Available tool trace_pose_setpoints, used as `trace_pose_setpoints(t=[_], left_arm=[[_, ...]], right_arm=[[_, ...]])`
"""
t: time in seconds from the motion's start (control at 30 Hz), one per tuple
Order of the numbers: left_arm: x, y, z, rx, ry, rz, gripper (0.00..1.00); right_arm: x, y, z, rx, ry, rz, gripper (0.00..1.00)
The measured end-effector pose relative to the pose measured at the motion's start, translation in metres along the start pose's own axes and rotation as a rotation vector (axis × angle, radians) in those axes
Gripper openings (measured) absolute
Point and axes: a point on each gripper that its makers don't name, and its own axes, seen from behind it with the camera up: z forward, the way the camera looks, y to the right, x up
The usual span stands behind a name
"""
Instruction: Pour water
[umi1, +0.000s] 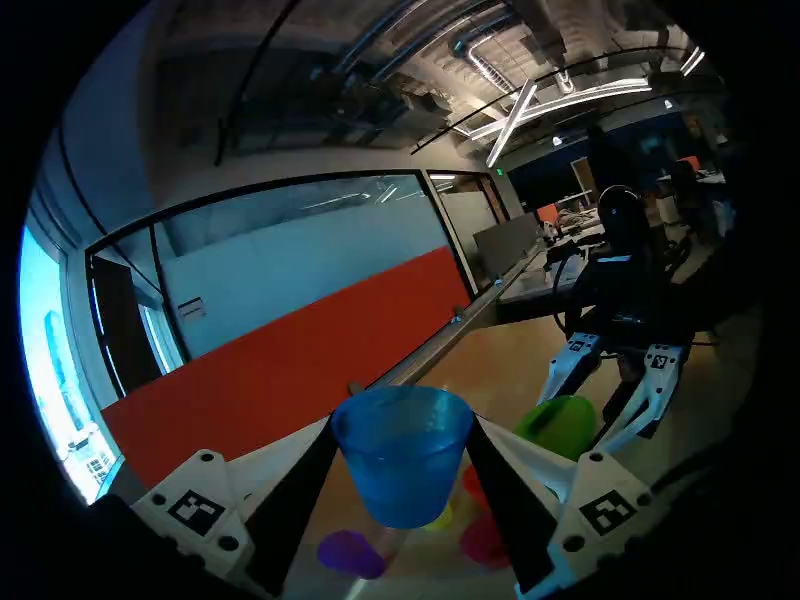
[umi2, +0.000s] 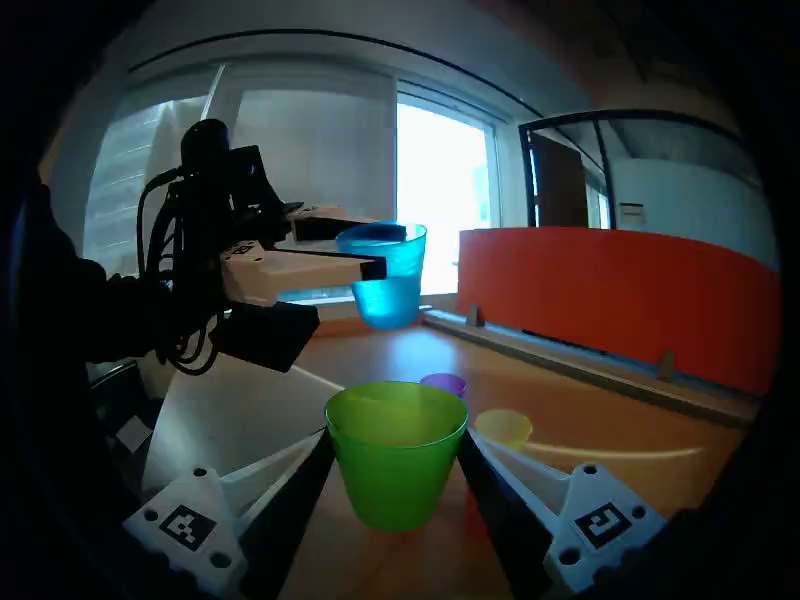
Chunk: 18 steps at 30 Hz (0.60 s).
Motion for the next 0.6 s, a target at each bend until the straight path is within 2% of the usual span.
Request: trace_pose_setpoints(t=[0.6], left_arm=[[0.006,0.012,0.004,-0.014,-0.002,0.104,0.87]], right_arm=[[-0.002,-0.012,0.006,0.029,-0.007,-0.003,0.88]])
